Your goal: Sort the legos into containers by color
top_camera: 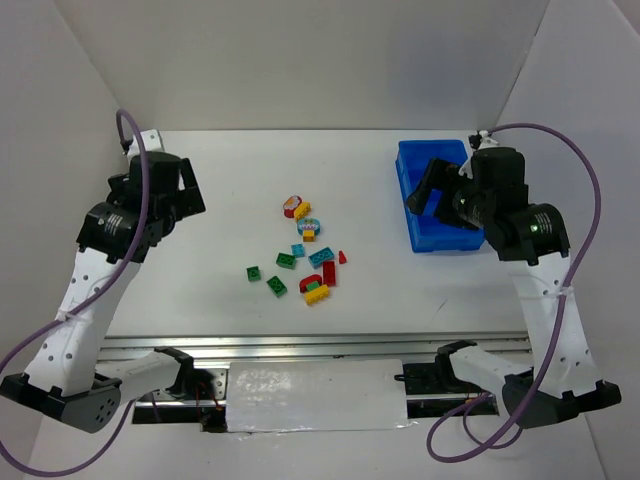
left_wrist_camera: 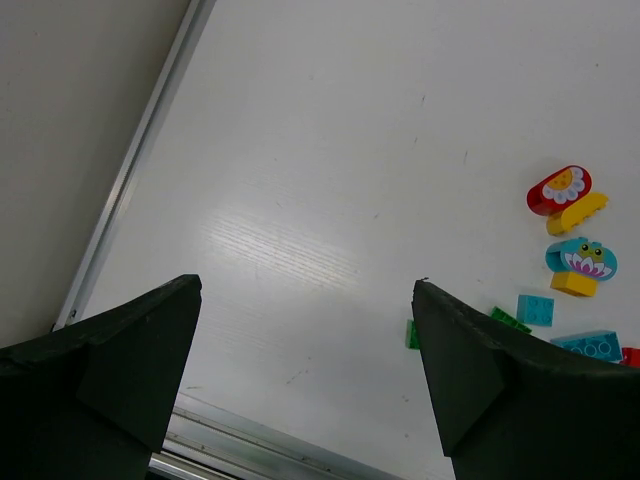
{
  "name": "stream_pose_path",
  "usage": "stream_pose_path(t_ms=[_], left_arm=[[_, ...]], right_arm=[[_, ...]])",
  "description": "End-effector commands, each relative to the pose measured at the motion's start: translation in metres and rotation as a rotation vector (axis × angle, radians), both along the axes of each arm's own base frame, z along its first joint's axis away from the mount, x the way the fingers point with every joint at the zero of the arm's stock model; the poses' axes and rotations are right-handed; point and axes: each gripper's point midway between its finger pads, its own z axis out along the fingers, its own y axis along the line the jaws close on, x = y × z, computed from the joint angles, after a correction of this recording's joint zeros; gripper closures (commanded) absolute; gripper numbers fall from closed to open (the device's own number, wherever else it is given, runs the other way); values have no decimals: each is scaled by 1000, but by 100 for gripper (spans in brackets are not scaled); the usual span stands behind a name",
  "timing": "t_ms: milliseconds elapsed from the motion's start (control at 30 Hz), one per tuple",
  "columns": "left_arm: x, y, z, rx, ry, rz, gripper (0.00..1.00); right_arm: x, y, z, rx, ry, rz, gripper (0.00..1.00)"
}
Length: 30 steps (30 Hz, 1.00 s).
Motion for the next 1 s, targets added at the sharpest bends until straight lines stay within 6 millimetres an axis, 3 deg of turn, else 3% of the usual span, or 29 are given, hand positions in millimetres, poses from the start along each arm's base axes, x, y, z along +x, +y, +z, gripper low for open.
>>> stream_pose_path(t_ms=[0,133,200,267,300,367,400,433,467,567,733,867,967], left_arm=[[-4,4,13,13,-45,-4,1],[-6,7,10,23,-37,6,0],[-5,5,8,16,-32,1,1],[-6,3,6,6,-26,0,0],[-6,3,5,2,-22,1,0],[-8,3,4,-12,-27,4,0],[-9,1,3,-19,-25,-1,0],[-9,0,3,-26,-26,-6,1],[-10,-1,4,-35,-30,-12,1],[-16,-4,-1,-48,-12,-37,0],[-27,-4,-13,-57,20,-46,0],[-33,-7,-24,-79,40,-57,0],[-37,-5,-25,-76,46,-55,0]], right_arm=[[9,3,17,4,-63,15,0],[13,11,9,13,-61,55,0],[18,29,-5,48,-52,143,0],[30,38,-30,23,13,146,0],[35,57,-53,-25,77,186,0],[44,64,-82,-135,134,159,0],[49,80,-110,-179,200,190,0],[54,86,-122,-195,227,193,1],[61,92,-147,-224,284,200,3],[73,105,-188,-272,364,233,12],[77,121,-227,-302,451,280,28],[79,134,-260,-331,538,302,30],[78,139,-272,-325,555,301,34]])
